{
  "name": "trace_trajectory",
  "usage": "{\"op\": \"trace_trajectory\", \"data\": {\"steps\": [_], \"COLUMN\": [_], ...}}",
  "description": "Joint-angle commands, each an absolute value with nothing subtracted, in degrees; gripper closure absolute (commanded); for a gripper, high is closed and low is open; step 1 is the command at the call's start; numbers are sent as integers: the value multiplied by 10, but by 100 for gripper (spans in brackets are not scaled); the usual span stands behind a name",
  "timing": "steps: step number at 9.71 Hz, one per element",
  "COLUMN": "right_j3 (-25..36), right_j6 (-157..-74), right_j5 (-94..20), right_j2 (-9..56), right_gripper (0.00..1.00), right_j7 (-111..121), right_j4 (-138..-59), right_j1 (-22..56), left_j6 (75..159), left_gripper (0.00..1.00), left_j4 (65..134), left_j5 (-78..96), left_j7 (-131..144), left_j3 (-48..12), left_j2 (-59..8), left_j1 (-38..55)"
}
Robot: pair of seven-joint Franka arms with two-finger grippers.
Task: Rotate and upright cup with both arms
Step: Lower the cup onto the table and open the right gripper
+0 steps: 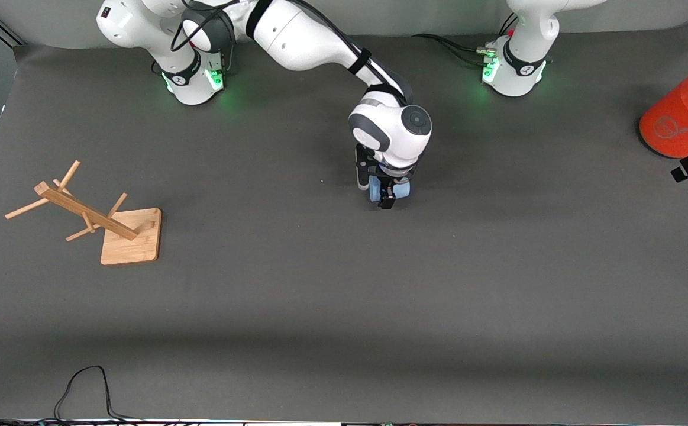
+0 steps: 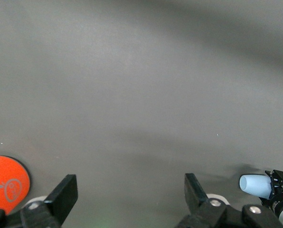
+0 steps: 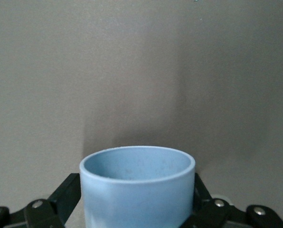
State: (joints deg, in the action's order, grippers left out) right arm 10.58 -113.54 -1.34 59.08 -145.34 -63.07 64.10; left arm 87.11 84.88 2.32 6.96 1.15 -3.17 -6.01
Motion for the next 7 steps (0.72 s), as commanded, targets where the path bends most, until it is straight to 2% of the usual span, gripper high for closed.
{"op": "trace_trajectory", "data": {"steps": [1,5,7], "right_j3": [109,105,105], "right_j6": [-1122,-1043,-966], "right_j5": [-11,-20,-50], "right_j2": [571,509,452], "right_gripper": [0,0,0], "right_j7": [-1449,-1432,-1374], "right_j4": [-620,-627,-627], "right_j1": [641,638,626], "left_j6": [874,873,870], "left_gripper": [0,0,0], "left_j4": [845,845,842], "left_j5": [28,27,22], "left_j7": [70,73,70], "left_j3": [14,9,5], "left_j2": [-33,-35,-46], "left_j1": [-50,-41,-28]}}
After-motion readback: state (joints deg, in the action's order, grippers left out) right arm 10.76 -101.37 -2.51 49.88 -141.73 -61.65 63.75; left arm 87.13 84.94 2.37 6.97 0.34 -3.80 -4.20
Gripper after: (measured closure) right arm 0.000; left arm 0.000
